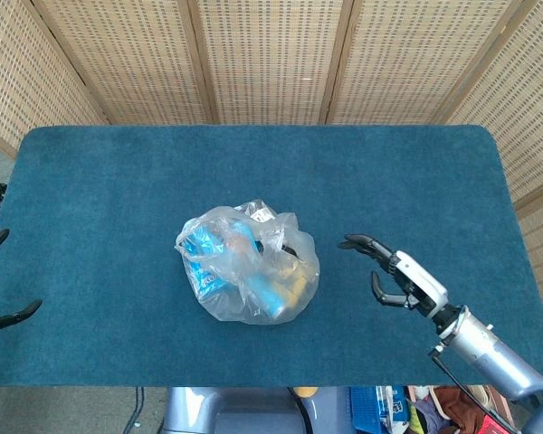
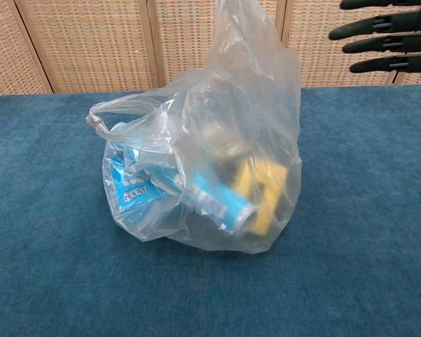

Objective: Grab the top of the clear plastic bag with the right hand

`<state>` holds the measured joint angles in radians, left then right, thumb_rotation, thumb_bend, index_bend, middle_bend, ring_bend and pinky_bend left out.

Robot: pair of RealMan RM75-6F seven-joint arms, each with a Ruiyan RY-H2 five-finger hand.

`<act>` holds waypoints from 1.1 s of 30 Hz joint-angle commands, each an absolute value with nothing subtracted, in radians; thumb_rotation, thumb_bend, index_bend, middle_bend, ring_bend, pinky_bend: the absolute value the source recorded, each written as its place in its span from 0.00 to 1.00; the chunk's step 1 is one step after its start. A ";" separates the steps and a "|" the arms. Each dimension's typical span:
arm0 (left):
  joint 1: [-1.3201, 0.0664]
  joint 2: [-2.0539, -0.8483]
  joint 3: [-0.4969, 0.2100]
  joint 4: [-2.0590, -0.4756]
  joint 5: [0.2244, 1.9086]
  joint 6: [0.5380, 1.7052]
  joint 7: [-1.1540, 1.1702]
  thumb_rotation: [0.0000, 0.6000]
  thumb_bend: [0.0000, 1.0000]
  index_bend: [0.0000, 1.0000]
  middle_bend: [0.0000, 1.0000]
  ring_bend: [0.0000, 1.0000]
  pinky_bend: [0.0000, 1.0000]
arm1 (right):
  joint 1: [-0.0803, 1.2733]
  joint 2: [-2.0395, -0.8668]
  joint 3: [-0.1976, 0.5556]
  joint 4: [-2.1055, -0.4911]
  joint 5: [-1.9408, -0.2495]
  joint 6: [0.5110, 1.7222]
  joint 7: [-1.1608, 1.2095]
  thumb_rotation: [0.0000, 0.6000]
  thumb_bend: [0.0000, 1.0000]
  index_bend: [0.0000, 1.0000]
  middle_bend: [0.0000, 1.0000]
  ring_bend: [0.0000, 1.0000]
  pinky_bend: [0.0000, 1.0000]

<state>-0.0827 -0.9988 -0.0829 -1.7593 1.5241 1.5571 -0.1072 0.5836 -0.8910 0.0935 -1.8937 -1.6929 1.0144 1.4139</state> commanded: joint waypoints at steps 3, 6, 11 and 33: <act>-0.085 -0.994 -0.086 -1.755 1.516 1.551 -0.121 1.00 0.15 0.00 0.00 0.00 0.00 | 0.654 -0.945 0.115 -1.917 -1.648 0.946 1.501 1.00 1.00 0.15 0.22 0.09 0.05; -0.087 -0.993 -0.087 -1.755 1.513 1.546 -0.126 1.00 0.16 0.00 0.00 0.00 0.00 | 0.684 -0.972 0.122 -1.917 -1.629 0.918 1.500 1.00 1.00 0.16 0.22 0.10 0.05; -0.089 -0.992 -0.089 -1.754 1.508 1.543 -0.133 1.00 0.16 0.00 0.00 0.00 0.00 | 0.723 -1.005 0.146 -1.920 -1.578 0.879 1.462 1.00 1.00 0.16 0.22 0.10 0.05; -0.093 -0.996 -0.094 -1.751 1.496 1.537 -0.137 1.00 0.16 0.00 0.00 0.00 0.00 | 0.885 -1.072 0.261 -1.943 -1.493 0.718 1.691 1.00 0.54 0.21 0.22 0.05 0.00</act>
<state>-0.0932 -0.9964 -0.0945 -1.7511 1.4964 1.5365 -0.1374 0.8755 -1.0606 0.2547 -1.9506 -1.4968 0.7278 1.6831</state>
